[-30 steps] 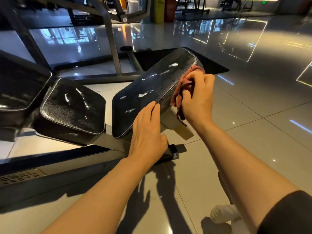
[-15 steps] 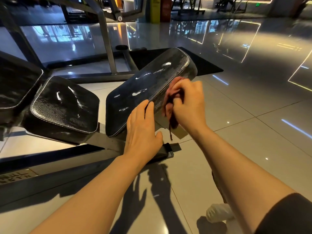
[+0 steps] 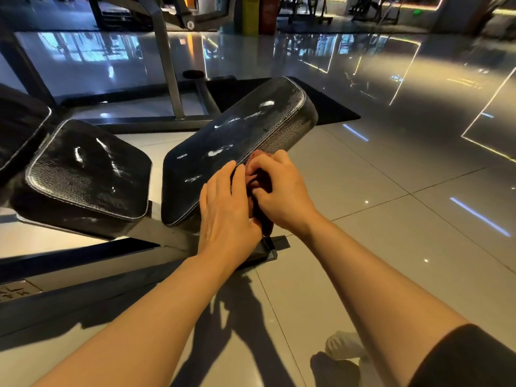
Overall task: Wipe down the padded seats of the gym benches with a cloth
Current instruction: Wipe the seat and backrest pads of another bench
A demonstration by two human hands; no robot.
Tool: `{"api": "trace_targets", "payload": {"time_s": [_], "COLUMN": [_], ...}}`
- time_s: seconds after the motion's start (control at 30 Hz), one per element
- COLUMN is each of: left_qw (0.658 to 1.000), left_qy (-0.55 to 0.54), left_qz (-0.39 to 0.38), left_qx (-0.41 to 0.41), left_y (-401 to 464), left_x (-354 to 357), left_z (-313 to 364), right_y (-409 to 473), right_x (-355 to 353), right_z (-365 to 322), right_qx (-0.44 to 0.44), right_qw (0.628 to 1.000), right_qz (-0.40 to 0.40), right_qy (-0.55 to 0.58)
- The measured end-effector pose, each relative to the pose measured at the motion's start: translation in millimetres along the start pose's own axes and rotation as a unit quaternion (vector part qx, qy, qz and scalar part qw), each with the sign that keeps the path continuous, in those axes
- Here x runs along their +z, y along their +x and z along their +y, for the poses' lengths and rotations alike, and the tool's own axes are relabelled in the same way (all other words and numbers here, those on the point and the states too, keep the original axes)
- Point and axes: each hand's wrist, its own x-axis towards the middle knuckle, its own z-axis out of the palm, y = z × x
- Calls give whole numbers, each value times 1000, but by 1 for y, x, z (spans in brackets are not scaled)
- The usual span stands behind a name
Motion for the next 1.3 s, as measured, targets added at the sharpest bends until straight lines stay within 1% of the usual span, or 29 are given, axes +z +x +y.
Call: {"api": "trace_targets", "payload": {"time_s": [0.03,0.07,0.1,0.2,0.23,0.27,0.33,0.43,0.5,0.57,0.67,0.77,0.83,0.9,1.0,1.07,1.13,1.2,1.3], "left_qw": [1000,1000,1000,1000,1000,1000,1000,1000,999,997,993,991,990,990,989,988,988,988,985], "left_qy": [1,5,11,19,18,16,13,6,-17,-54,-95,-103,-92,-87,-100,-103,-102,-105,-123], "left_qz": [0,1,0,-9,-12,-15,-17,-9,12,39,54,67,87,94,89,85,74,73,100], "left_qx": [0,2,4,9,13,16,22,23,29,38,49,59,57,58,67,73,88,92,72], "left_y": [0,0,0,1,1,1,-1,-2,-3,-3,-5,-8,-10,-12,-14,-15,-16,-19,-18], "left_x": [1,2,2,1,0,-1,-3,-4,-5,-7,-13,-21,-27,-33,-39,-40,-37,-32,-27], "left_z": [0,0,0,-4,-5,-6,-9,-14,-15,-13,-7,-3,-1,0,3,8,14,22,24], "right_y": [0,1,3,10,13,16,17,5,-4,-12,-18,-22,-26,-31,-34,-35,-35,-38,-41], "right_x": [-3,-7,-11,-24,-26,-26,-19,-6,0,1,-10,-19,-22,-25,-32,-37,-40,-45,-50], "right_z": [1,2,2,2,4,4,5,2,0,0,-5,-9,-13,-13,-16,-18,-20,-22,-24], "right_qx": [0,2,6,31,41,49,57,43,14,-2,29,16,-11,-26,-6,4,5,3,-15], "right_qw": [1000,1000,1000,980,972,970,977,990,997,998,985,972,976,978,976,978,979,979,977], "right_qz": [-16,-8,26,193,227,236,205,131,60,19,18,-9,-16,0,41,81,99,82,44], "right_qy": [-9,-14,-13,31,37,31,20,33,40,66,172,234,215,207,215,191,175,189,207]}}
